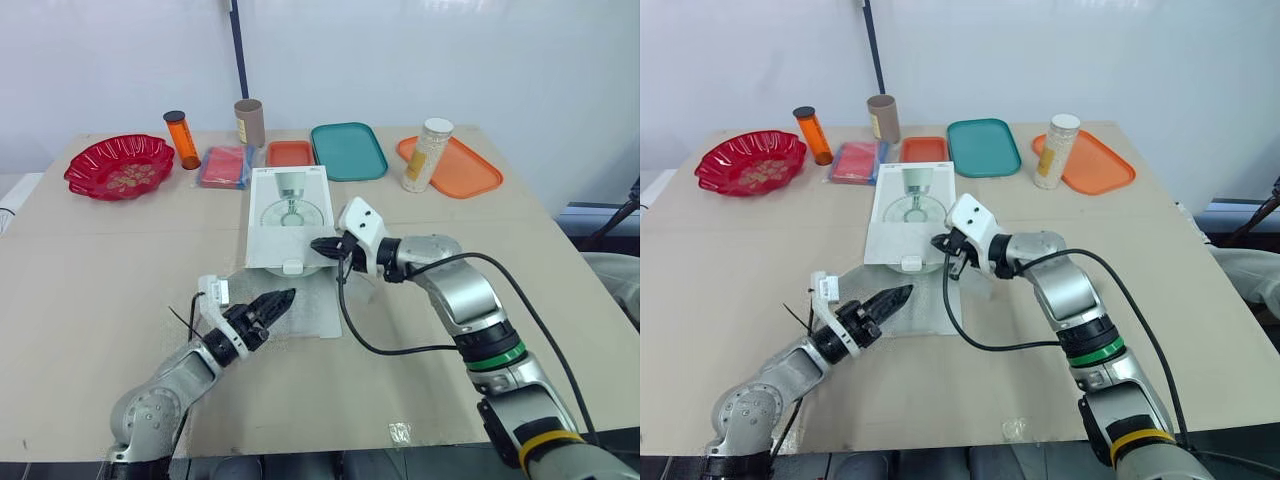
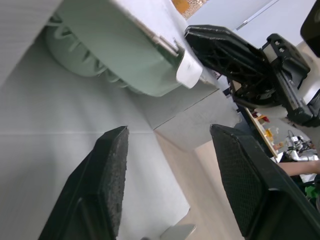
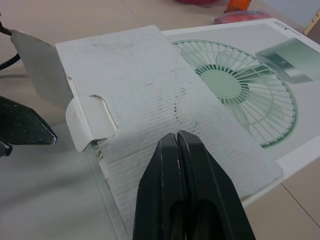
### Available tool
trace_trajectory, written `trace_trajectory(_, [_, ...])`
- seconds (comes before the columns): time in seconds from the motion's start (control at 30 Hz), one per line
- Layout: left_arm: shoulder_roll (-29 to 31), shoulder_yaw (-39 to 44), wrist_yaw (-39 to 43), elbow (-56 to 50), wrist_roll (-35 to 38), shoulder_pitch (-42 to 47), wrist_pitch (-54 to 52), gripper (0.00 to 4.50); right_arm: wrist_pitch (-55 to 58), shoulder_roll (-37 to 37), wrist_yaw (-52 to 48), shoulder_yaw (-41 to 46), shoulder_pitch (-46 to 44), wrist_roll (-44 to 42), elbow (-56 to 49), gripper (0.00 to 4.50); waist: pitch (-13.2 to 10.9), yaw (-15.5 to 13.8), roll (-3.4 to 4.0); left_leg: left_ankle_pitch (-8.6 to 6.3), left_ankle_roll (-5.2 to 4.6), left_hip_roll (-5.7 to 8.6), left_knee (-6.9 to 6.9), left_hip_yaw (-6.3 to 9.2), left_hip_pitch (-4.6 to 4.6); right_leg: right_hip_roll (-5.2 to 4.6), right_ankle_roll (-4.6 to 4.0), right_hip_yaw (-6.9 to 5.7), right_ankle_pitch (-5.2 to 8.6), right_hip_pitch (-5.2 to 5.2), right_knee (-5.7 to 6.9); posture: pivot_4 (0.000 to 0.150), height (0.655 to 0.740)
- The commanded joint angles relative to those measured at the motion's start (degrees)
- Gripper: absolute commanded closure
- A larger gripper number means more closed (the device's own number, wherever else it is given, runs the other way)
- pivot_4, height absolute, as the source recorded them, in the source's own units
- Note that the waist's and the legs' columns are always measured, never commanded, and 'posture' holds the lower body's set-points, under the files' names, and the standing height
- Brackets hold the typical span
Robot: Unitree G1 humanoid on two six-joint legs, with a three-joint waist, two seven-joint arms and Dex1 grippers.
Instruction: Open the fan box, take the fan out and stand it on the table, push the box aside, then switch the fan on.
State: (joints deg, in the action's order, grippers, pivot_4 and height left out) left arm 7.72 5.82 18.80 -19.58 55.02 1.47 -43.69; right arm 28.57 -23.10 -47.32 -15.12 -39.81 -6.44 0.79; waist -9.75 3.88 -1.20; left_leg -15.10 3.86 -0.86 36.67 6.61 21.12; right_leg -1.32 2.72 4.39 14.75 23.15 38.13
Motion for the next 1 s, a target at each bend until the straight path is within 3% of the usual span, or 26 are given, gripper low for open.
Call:
trace_trajectory(0.03, [-0.8, -1.8, 0.6, 1.3, -1.9, 0.6, 1.3, 1.72, 0.5, -0.3, 0.0, -0.4, 0.5, 0.4, -1.0, 4.5, 0.0, 0.0, 0.0, 0.0, 0.0, 0.0, 0.0, 0.0, 0.0, 0.0, 0.0, 0.0, 0.0, 0.0, 0.0, 0.15, 0.74])
trace_trajectory(0.3, [-6.7, -0.2, -1.3, 6.7, -1.8, 2.8, 3.6, 1.72, 1.6, -1.3, 0.1, 0.2, 0.5, 0.2, -2.3, 4.5, 0.0, -0.1, 0.0, 0.02, 0.03, 0.01, 0.0, 0.0, 0.0, -0.01, 0.0, 0.0, 0.0, 0.0, -0.01, 0.15, 0.74])
trace_trajectory(1.0, [-11.4, 2.4, -2.2, 8.1, 1.9, 6.8, 3.7, 1.72, 3.2, -2.2, 1.1, 0.3, 1.2, 0.1, -4.7, 4.5, 0.0, -0.9, -0.01, 0.08, 0.14, 0.04, 0.0, 0.0, 0.04, -0.03, 0.03, 0.01, 0.01, 0.0, -0.05, 0.15, 0.74])
